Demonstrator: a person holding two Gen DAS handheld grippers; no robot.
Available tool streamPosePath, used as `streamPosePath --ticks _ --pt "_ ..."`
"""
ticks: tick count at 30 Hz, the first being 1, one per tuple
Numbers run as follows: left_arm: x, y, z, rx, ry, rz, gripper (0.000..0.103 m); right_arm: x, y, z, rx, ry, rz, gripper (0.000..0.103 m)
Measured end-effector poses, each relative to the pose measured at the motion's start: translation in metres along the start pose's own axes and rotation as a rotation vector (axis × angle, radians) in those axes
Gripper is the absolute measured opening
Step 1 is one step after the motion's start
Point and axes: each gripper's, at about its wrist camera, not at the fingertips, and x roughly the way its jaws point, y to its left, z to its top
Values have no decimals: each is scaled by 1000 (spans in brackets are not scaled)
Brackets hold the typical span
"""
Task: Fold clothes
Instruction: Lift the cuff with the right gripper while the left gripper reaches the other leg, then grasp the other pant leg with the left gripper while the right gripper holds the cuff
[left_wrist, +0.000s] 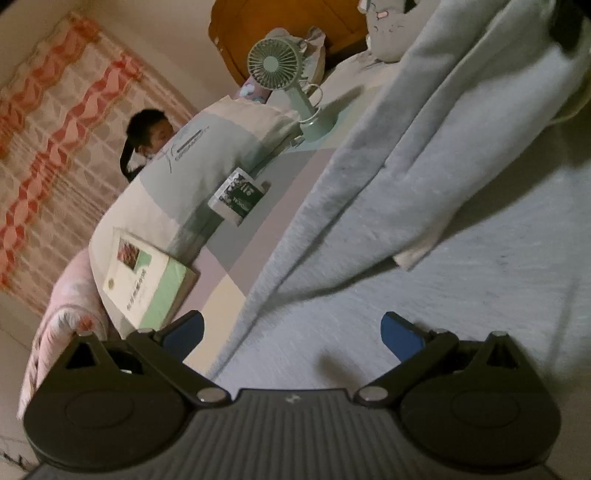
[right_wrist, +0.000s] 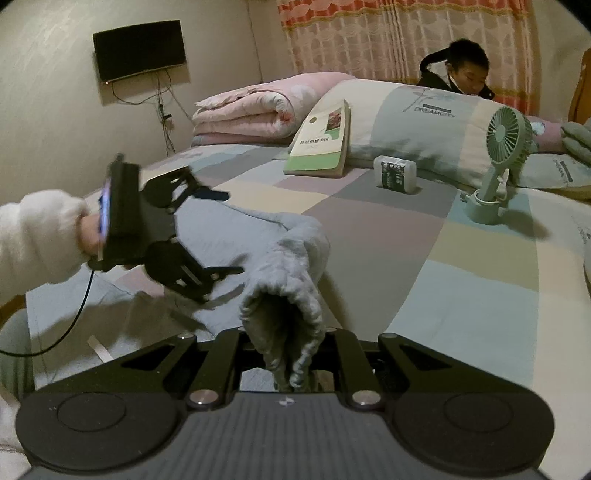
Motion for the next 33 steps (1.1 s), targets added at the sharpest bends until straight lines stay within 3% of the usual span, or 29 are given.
streamPosePath --ticks 5,20,26,33 --pt "23 -3 -5 16 1 11 102 -2 24 -8 -111 7 -42 15" --pt "19 -9 -18 139 -96 42 102 6 103 -67 -648 83 -218 16" --pt "11 -14 -23 256 -153 55 101 10 99 -65 -654 87 -220 16" --pt "6 -27 -36 570 -291 64 94 11 86 -58 -573 67 -188 17"
